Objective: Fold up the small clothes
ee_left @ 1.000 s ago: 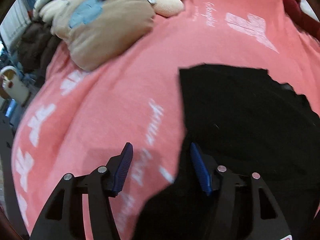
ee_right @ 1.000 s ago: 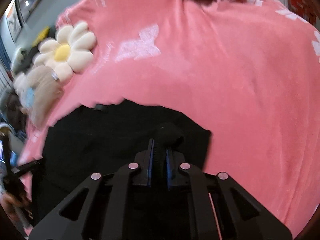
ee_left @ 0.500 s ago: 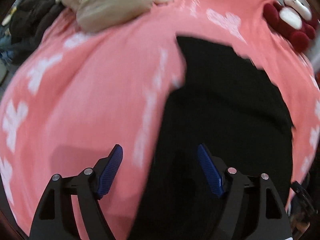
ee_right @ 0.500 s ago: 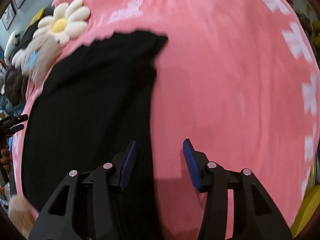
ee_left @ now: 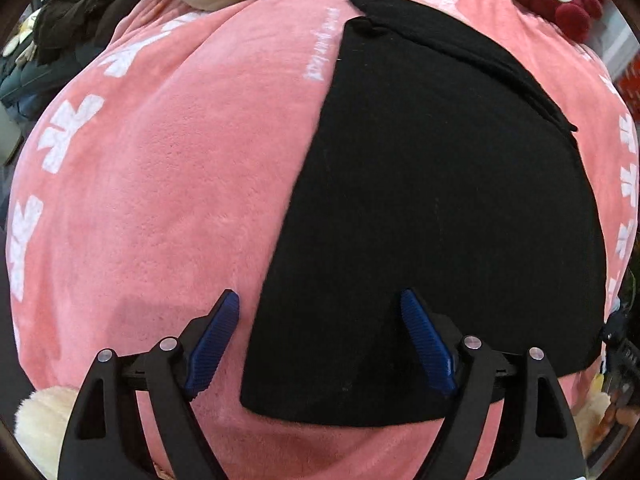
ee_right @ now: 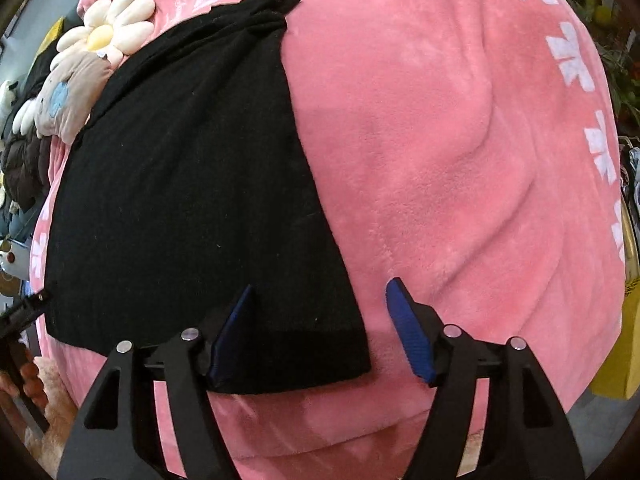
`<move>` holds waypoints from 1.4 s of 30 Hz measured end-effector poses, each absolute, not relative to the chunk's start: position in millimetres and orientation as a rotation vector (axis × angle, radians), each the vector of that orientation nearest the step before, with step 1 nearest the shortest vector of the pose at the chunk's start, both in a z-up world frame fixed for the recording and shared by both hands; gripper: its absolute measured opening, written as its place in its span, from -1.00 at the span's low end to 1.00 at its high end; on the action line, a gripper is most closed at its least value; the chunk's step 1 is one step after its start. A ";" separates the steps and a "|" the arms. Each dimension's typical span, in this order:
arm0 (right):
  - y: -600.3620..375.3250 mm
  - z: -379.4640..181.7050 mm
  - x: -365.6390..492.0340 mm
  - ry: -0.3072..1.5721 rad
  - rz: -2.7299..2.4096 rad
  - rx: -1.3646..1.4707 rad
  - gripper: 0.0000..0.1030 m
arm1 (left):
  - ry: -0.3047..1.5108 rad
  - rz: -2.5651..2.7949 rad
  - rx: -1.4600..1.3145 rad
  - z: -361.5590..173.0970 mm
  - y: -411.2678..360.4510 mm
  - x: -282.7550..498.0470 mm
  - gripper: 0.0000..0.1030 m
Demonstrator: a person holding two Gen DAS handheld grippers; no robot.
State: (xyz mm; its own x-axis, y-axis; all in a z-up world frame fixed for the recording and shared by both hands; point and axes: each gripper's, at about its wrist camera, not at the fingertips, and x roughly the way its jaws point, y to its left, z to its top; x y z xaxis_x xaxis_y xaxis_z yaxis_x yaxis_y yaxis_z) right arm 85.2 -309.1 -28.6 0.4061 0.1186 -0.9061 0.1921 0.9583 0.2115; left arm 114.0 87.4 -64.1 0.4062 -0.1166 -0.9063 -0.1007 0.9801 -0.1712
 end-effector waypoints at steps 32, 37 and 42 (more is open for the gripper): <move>-297.1 20.1 67.4 1.072 0.035 0.355 -0.91 | 1.163 -0.142 -0.333 -23.9 103.7 99.7 -0.94; -309.2 45.8 43.9 1.054 0.053 0.363 -0.92 | 1.141 -0.172 -0.387 1.3 110.6 86.5 -0.94; -313.2 59.5 18.8 1.067 0.069 0.348 -0.92 | 1.142 -0.190 -0.414 20.5 117.5 61.7 -0.94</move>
State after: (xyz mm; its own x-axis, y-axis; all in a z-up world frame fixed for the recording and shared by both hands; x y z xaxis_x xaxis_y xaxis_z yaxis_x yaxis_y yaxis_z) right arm 18.8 -313.2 59.5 0.4865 0.2223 -0.8449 0.1118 0.9433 0.3125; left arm 61.7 117.5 20.5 0.4105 -0.3534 -0.8406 -0.0623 0.9088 -0.4125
